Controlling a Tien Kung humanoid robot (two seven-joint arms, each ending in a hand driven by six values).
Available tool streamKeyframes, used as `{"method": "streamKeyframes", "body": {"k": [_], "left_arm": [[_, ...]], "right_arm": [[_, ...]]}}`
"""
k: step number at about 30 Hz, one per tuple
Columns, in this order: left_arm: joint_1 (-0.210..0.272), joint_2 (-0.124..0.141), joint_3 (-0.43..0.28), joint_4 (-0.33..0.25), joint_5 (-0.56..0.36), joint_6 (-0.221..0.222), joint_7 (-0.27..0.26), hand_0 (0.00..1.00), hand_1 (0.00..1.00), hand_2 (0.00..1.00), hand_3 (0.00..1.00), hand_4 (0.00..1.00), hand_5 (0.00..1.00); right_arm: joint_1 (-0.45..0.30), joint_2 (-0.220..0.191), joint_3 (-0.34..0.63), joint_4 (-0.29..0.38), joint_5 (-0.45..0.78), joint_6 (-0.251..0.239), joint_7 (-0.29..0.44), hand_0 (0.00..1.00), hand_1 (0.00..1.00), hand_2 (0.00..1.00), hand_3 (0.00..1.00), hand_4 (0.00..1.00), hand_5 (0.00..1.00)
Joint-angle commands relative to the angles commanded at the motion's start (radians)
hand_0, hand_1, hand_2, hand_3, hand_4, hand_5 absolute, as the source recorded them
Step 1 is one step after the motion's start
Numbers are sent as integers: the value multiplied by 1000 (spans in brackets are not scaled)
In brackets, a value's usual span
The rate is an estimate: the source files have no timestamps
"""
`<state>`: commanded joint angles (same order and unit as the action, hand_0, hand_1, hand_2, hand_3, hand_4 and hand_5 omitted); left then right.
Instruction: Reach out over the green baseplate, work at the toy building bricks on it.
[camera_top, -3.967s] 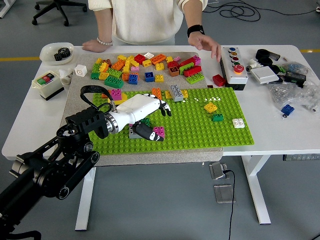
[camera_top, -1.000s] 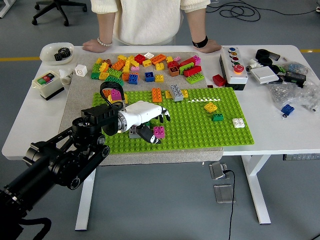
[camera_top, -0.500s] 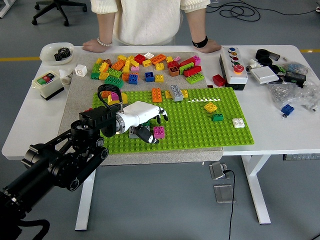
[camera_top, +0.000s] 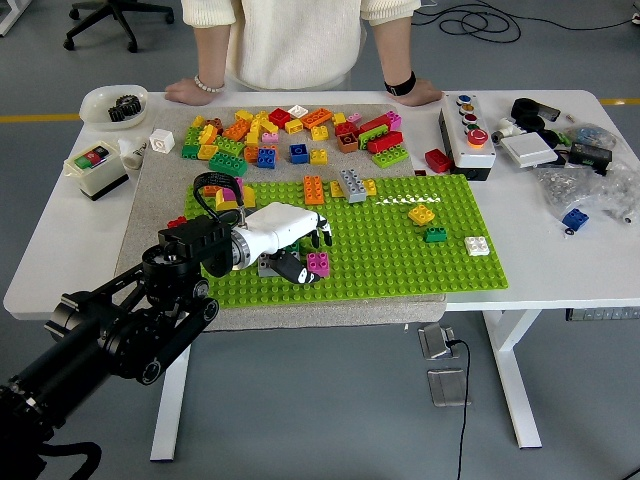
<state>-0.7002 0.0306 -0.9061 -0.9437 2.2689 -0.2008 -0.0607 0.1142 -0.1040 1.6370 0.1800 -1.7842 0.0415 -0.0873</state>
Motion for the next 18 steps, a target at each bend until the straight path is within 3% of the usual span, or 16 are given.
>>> {"method": "streamKeyframes", "body": {"k": [18], "left_arm": [[17,-10,-7,11,0,53,12,755,631,559,580,802,194]], "right_arm": [[-3,1,-7,0,0,0,-1,748,637,679,640,867,565]]}}
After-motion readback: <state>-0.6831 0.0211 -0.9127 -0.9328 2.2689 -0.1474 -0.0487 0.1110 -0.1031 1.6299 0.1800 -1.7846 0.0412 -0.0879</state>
